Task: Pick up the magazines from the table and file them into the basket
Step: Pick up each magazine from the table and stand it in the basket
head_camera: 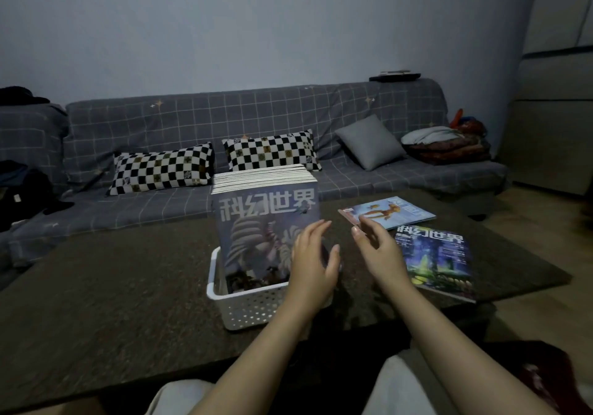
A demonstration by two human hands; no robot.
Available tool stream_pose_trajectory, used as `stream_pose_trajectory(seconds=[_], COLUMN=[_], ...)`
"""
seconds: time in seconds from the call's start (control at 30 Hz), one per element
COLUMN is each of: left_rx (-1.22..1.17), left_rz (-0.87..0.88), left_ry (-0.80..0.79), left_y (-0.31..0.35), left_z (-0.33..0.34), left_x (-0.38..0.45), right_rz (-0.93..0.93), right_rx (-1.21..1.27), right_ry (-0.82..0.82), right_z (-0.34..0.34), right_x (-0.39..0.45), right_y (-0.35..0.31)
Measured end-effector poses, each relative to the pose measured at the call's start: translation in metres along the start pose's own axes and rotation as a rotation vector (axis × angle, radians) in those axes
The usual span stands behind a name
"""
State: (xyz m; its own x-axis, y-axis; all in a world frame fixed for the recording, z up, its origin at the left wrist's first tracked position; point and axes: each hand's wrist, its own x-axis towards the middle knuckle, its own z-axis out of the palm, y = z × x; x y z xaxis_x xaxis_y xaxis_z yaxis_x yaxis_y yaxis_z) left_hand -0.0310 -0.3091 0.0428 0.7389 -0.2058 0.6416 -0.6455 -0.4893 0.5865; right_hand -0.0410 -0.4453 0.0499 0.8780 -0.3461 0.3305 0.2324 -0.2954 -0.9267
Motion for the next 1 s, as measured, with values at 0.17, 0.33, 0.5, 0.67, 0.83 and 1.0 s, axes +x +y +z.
stream_pose_trajectory(seconds=[0.17, 0.33, 0.5, 0.67, 0.83, 1.0], left_rx=[-0.077, -0.094, 0.052, 0.256, 0.415, 0.504], left_rz=[0.000, -0.133, -0.324, -0.342, -0.373, -0.379], left_ry=[-0.153, -0.269, -0.355, -0.388, -0.466, -0.574], left_y=[0.018, 0.012, -0.010, -0.053, -0.112, -0.160], left_z=[0.067, 0.150, 0.230, 0.299, 0.341, 0.361], left_x=[0.017, 0.053, 0.107, 0.172, 0.222, 0.258], right_rz=[0.071, 0.181, 0.233, 0.216, 0.274, 0.141], right_rx=[-0.167, -0.281, -0.387, -0.473, -0.742, -1.048], right_ry=[0.071, 0.098, 0.071, 0.027, -0.040, 0.067], right_z=[-0.055, -0.100, -0.121, -0.115, -0.098, -0.087], right_x=[0.015, 0.051, 0.109, 0.191, 0.251, 0.254], right_y=[0.039, 0.090, 0.141, 0.192, 0.229, 0.254])
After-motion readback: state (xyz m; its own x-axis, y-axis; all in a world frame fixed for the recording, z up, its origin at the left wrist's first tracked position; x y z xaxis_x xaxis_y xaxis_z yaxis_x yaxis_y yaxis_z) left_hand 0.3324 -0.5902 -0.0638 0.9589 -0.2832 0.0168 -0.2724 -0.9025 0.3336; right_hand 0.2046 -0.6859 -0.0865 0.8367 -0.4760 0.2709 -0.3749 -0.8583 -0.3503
